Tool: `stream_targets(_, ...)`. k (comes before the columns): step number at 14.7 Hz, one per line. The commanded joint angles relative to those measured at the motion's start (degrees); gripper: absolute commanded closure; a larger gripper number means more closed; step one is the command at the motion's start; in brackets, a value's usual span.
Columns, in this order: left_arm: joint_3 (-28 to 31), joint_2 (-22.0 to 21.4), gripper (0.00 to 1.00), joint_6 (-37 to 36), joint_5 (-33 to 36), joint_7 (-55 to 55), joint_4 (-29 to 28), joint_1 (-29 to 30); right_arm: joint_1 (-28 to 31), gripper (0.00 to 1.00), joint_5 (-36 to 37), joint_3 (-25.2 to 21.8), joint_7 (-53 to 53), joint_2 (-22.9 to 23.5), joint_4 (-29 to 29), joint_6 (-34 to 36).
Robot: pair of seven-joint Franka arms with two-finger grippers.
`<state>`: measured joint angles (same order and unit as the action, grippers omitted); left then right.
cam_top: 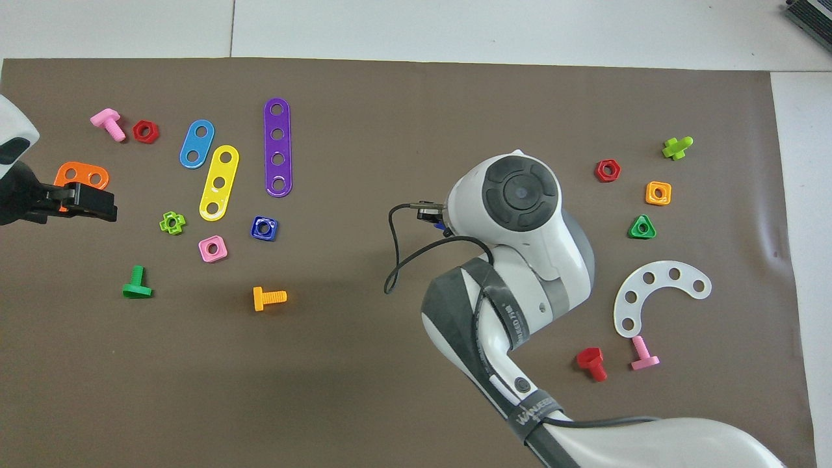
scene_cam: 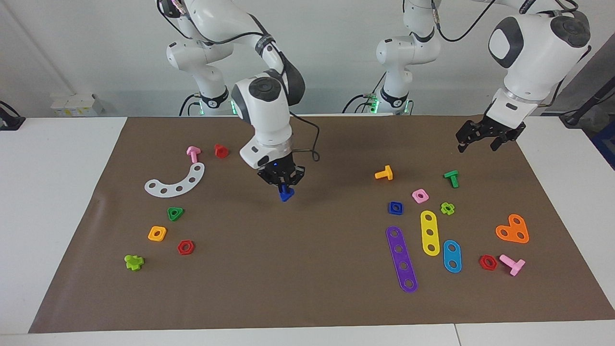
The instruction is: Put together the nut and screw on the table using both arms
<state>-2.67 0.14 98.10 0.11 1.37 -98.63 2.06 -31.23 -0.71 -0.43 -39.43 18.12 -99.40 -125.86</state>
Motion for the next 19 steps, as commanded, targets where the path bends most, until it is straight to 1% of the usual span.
stream_targets(1, -0.4, -1.8, 0.00, 1.3, 0.9, -0.7, -2.2, 0.6, -4.0, 1.00, 0.1, -0.2, -5.5, 5.2, 3.2, -2.4)
stream_targets(2, -0.4, -1.8, 0.00, 1.2, 0.9, -0.7, -2.2, 0.6, -4.9, 1.00, 0.4, -0.3, -7.2, 6.7, 4.2, -2.8)
stream_targets(6, -0.4, -1.7, 0.00, 1.2, 0.9, -0.7, -2.2, 0.6, -5.4, 1.00, 1.8, -0.2, -9.0, 8.7, 3.2, -4.7)
stream_targets(9, -0.4, -1.8, 0.00, 1.1, 0.9, -0.8, -2.2, 0.5, -5.9, 1.00, 2.3, -0.2, -9.3, 8.9, 0.3, -8.0)
stream_targets(11, -0.4, -1.8, 0.00, 1.2, 0.9, -0.8, -2.2, 0.5, -6.0, 1.00, 2.4, -0.2, -9.4, 9.3, -0.1, -9.0)
stream_targets(12, -0.5, -1.8, 0.00, 1.1, 0.9, -0.7, -2.2, 0.4, -6.0, 0.69, 2.4, -0.2, -9.4, 9.3, -0.1, -9.0)
stream_targets(13, -0.5, -1.8, 0.00, 1.3, 0.9, -0.8, -2.1, 0.0, -6.0, 0.07, 2.4, -0.3, -9.7, 9.4, -0.1, -9.1)
stream_targets(14, -0.6, -1.8, 0.00, 1.3, 0.9, -0.9, -2.2, -0.4, -6.0, 0.00, 2.6, -0.3, -10.2, 9.4, 0.0, -9.1)
stream_targets(15, -0.8, -2.1, 0.00, 0.6, 0.9, -0.9, -2.4, -0.4, -6.0, 0.00, 3.5, -0.3, -11.2, 9.3, 0.3, -9.1)
stream_targets(17, -0.8, -2.4, 0.00, 1.8, 0.9, -0.2, -3.0, -0.4, -5.9, 0.00, 5.2, -0.4, -12.8, 8.4, 1.0, -8.8)
stream_targets(19, -0.9, -2.3, 0.00, 2.5, 0.9, -0.8, -3.0, -0.5, -4.1, 0.00, 5.2, -1.0, -12.3, 4.5, 0.9, -7.7)
